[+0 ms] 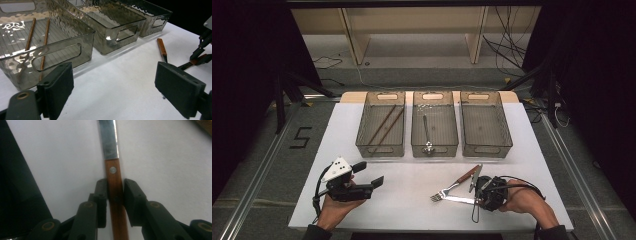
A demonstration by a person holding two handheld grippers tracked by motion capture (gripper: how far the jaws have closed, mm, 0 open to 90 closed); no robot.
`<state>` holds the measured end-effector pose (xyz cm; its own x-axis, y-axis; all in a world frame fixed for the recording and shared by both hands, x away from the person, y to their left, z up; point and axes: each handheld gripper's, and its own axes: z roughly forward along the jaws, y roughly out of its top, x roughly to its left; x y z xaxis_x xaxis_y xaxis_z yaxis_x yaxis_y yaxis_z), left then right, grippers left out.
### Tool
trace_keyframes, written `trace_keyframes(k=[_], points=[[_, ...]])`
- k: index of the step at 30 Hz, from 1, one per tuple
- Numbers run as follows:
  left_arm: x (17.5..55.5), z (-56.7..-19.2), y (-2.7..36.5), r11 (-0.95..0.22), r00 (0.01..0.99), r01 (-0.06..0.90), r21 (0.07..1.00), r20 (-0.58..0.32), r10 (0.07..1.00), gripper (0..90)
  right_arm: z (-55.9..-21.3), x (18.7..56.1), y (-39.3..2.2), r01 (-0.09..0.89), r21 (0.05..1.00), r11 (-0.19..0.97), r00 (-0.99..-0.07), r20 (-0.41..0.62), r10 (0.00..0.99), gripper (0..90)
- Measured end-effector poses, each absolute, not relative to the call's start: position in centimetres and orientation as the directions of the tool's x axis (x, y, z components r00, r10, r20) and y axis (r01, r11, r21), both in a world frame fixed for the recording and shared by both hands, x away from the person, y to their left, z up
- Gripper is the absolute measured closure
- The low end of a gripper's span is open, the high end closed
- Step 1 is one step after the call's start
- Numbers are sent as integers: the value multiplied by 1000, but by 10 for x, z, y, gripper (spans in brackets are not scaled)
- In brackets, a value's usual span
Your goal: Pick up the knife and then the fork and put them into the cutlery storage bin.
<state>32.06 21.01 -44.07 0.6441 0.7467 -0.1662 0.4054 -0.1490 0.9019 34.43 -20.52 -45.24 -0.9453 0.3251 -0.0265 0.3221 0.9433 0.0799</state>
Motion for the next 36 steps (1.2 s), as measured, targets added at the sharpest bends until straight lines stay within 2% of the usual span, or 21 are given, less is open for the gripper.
trace_keyframes(k=[12, 28, 36], points=[[320, -441, 210, -148, 643, 407, 901, -168, 747, 149, -452, 341, -203, 286, 67, 956, -956, -40, 289, 772], [321, -441, 210, -150, 644, 408, 901, -168, 746, 149, -444, 333, -213, 300, 83, 950, -953, -25, 303, 774], [321, -441, 210, -151, 644, 409, 900, -167, 746, 149, -436, 331, -224, 316, 133, 939, -947, -19, 321, 775]])
